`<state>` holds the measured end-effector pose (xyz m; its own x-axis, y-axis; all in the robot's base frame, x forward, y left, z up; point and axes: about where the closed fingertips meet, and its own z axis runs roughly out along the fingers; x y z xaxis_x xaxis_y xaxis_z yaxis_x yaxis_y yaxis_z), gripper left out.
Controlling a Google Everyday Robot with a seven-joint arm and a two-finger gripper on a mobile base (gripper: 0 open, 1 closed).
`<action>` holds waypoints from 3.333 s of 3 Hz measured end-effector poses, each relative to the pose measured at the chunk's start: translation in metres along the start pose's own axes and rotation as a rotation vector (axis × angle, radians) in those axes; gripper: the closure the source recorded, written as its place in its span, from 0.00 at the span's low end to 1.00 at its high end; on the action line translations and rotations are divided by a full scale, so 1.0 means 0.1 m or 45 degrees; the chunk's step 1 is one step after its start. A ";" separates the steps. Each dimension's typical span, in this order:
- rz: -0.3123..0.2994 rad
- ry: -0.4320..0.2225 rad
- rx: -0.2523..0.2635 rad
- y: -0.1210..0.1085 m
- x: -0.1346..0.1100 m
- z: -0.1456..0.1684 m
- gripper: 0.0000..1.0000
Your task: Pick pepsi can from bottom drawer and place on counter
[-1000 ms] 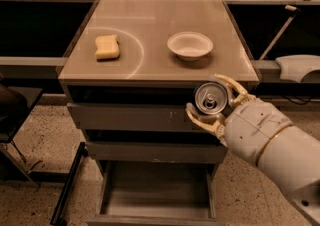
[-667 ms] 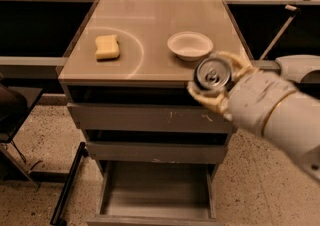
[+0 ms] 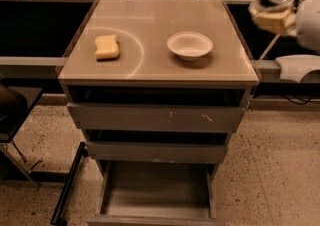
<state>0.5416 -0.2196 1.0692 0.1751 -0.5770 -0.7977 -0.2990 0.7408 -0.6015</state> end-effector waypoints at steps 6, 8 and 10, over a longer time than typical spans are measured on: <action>0.425 0.142 -0.832 0.40 0.74 1.65 1.00; 0.502 0.509 -1.460 1.80 1.32 0.90 1.00; 0.570 0.642 -1.464 1.93 1.54 0.64 1.00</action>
Offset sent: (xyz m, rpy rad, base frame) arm 0.0997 0.0223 -0.0280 -0.1018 0.5963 0.4883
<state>0.5713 -0.1435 0.8278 -0.4345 -0.6096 -0.6631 -0.8994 0.3327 0.2834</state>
